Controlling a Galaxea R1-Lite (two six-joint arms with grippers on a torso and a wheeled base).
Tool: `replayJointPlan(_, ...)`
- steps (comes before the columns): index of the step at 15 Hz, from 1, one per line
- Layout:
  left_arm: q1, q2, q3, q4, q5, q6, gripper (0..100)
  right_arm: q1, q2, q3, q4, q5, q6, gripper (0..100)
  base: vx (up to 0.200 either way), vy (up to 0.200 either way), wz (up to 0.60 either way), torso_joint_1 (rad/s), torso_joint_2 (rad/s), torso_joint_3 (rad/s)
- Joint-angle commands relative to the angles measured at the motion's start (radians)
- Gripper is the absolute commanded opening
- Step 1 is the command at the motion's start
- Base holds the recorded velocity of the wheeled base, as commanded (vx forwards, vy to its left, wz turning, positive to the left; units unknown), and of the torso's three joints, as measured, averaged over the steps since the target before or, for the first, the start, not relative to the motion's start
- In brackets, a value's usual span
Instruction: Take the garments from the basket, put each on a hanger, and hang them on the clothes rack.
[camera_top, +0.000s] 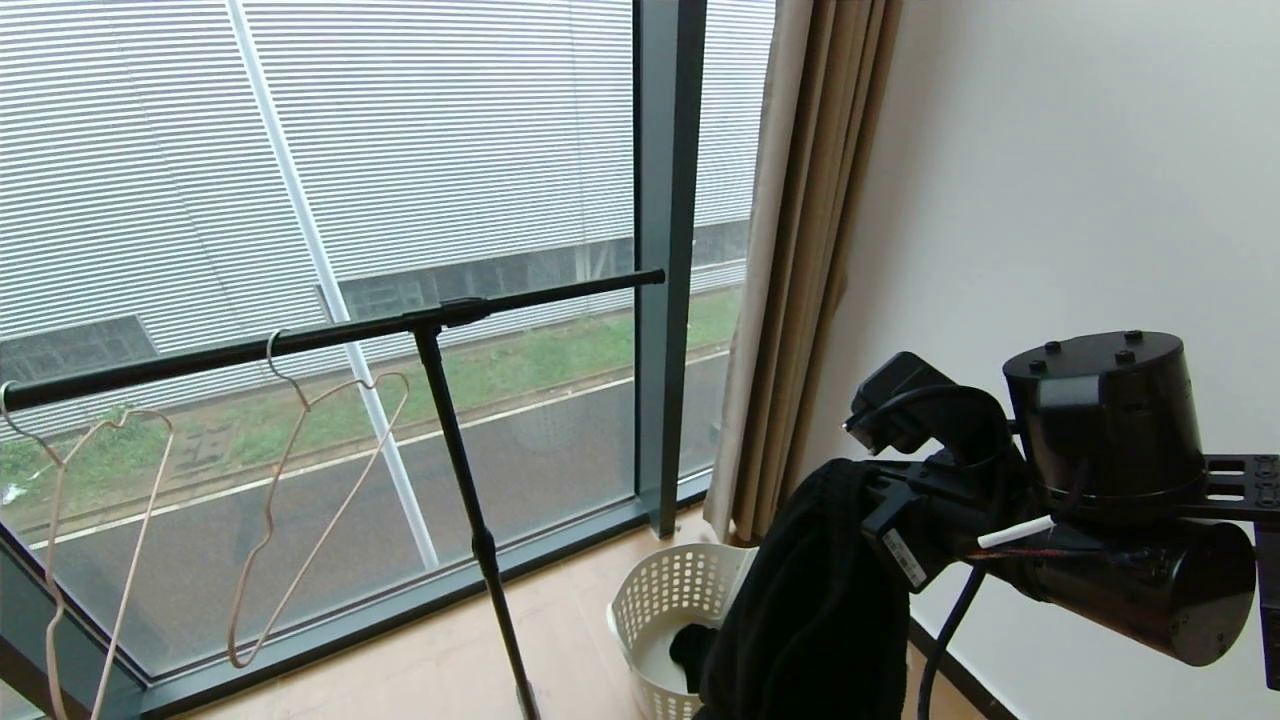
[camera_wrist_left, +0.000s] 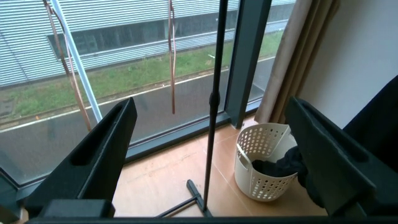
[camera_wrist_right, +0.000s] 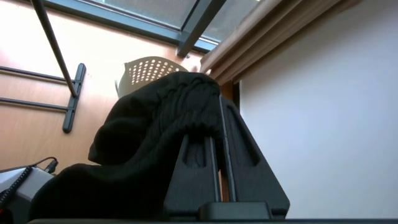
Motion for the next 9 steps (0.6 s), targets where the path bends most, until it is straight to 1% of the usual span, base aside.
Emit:
replayJointPlan(1,0.000,0.001,0.000,0.000,0.000,-0.001,100,0.000,0.002,0.001,-0.001,0.000,0.000,0,0.000,0.000,0.00,0.173,-0.34,-0.330)
replayJointPlan(4,0.000,0.001,0.001,0.000,0.002,-0.001,100,0.000,0.000,0.001,-0.002,-0.001,0.000,0,0.000,0.000,0.00,0.163,-0.34,-0.246)
replayJointPlan(5,0.000,0.001,0.000,0.000,0.000,-0.001,100,0.000,0.000,0.004,-0.001,-0.003,-0.002,0,0.000,0.000,0.00,0.051,-0.19,-0.183)
replayJointPlan(7,0.000,0.001,0.000,0.000,0.000,-0.001,100,0.000,-0.004,0.012,-0.001,-0.003,-0.005,0,0.000,0.000,0.00,0.007,0.00,-0.076)
replayJointPlan(9,0.001,0.001,0.001,0.000,0.002,-0.001,100,0.000,-0.007,0.019,-0.002,-0.003,-0.014,0,0.000,0.000,0.00,0.000,0.00,0.000)
